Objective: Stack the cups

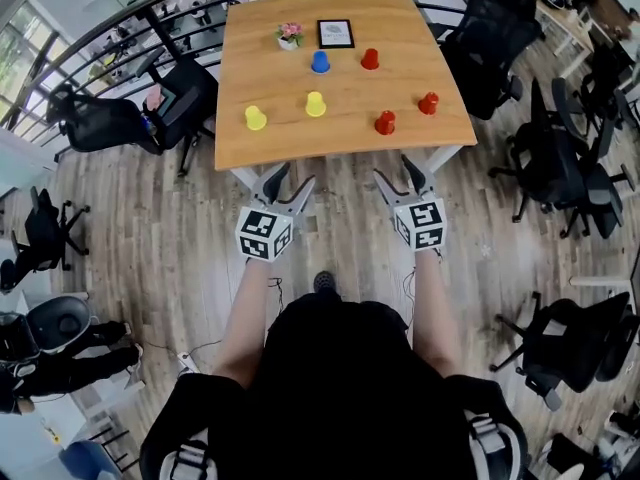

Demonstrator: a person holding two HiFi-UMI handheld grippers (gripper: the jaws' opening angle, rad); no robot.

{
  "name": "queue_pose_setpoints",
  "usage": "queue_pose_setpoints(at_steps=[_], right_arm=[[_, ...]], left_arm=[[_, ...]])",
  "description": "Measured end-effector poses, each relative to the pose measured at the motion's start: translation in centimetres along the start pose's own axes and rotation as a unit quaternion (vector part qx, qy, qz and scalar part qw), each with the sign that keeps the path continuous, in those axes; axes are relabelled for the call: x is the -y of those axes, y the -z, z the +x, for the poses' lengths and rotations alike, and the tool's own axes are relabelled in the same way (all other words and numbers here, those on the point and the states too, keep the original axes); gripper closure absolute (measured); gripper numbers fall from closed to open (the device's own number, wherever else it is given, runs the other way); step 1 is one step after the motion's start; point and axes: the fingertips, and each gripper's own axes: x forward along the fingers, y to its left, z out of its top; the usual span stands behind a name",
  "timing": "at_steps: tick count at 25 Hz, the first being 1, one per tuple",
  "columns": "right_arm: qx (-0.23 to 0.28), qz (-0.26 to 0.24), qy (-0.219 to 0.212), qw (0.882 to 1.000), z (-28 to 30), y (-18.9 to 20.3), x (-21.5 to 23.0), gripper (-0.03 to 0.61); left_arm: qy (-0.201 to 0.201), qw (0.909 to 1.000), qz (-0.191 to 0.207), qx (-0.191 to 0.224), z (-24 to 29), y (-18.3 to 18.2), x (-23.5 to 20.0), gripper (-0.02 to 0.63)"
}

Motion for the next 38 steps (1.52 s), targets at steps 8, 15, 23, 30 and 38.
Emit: queue_pose_setpoints(at_steps=[8, 15, 23, 30, 38], right_arm=[[-0.008, 0.009, 0.031, 0.999, 1.0, 0.2, 0.0, 0.287], [-0.022, 0.012, 0.037, 0.999, 1.9, 0.7, -0.4, 0.288], [-0.029, 0.019, 0.024, 0.999, 5.2, 1.1, 0.1, 0.291], [-0.028, 0.017, 0.006, 0.999, 9.1, 0.7, 1.2, 0.293], [-0.048, 0.034, -0.004, 0.998, 12.4, 2.1, 5.2, 0.293]], left_arm=[[0.033, 0.9994, 0.004, -0.006, 1.4, 0.3, -1.5, 0.368], [0.036, 0.9992, -0.006, -0.012, 1.3, 1.2, -3.1, 0.368], [0.016, 0.9995, -0.013, -0.022, 1.6, 1.9, -5.8, 0.368], [-0.007, 0.9995, -0.015, -0.028, 3.2, 1.8, -8.4, 0.368], [-0.015, 0.9986, -0.028, -0.042, 7.9, 2.1, -9.8, 0.368]])
